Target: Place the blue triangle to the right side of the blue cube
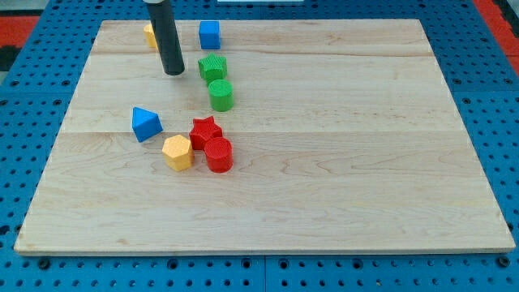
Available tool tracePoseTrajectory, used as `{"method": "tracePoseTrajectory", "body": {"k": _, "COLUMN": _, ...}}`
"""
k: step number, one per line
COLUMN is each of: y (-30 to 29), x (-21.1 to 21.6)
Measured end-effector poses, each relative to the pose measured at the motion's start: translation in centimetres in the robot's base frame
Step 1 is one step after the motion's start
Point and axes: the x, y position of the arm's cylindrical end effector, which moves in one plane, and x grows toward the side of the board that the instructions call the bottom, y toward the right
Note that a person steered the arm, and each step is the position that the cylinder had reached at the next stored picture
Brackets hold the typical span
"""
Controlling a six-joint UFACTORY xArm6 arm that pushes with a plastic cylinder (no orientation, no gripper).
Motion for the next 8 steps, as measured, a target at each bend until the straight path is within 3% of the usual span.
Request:
{"method": "tracePoseTrajectory", "body": {"k": 2, "y": 0.2, "x": 0.3}}
{"method": "tracePoseTrajectory", "body": {"k": 4, "y": 3.8, "x": 1.4}}
{"method": "tracePoseTrajectory", "body": {"k": 7, "y": 3.9, "x": 13.3}}
{"method": "tracePoseTrajectory", "body": {"k": 8, "y": 1.1, "x": 14.0}}
